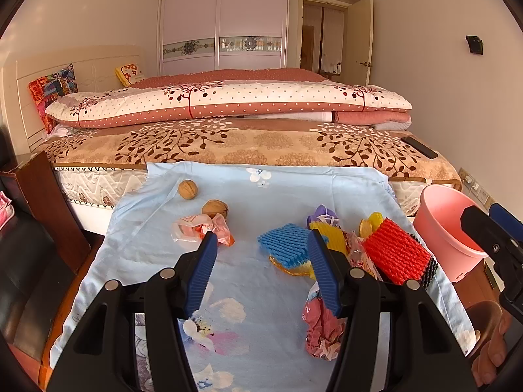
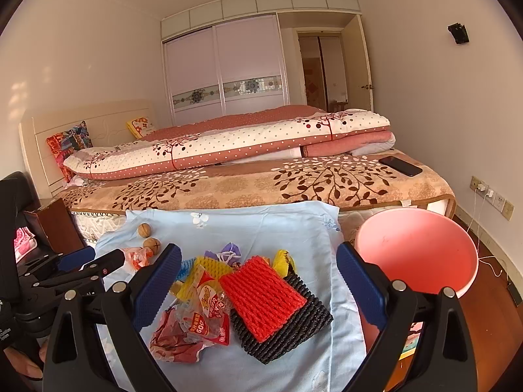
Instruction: Collect trash
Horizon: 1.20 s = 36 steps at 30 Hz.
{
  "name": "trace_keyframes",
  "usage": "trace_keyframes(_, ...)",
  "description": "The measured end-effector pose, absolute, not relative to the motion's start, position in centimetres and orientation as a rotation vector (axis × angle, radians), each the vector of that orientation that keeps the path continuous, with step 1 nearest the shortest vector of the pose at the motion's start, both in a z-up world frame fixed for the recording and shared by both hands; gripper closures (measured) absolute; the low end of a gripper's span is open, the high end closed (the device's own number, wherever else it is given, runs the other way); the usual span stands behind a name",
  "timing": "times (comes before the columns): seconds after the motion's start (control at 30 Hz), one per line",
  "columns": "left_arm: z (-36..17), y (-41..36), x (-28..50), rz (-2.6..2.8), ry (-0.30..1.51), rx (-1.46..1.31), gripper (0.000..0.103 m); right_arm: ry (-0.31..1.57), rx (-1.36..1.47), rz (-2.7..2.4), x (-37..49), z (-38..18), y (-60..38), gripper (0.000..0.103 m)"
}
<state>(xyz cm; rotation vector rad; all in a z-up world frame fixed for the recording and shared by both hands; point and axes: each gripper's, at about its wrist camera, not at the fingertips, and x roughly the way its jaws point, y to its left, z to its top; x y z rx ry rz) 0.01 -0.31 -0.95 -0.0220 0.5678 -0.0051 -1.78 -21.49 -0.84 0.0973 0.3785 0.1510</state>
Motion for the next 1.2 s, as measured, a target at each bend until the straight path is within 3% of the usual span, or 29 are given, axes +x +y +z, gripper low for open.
trace_keyframes(0.77, -1.5, -0.2, 0.2, -0.035, 0.583, -0.03, 0.045, 0.4, 0.094, 0.149, -1.8, -1.6, -21.6, 0.009)
trace_keyframes(1.2, -2.2, 0.4, 0.6, -0.176, 0.627, -0.067, 0.045, 0.481, 0.081, 0.157, -0.9, -3.5, -22.2, 0.016)
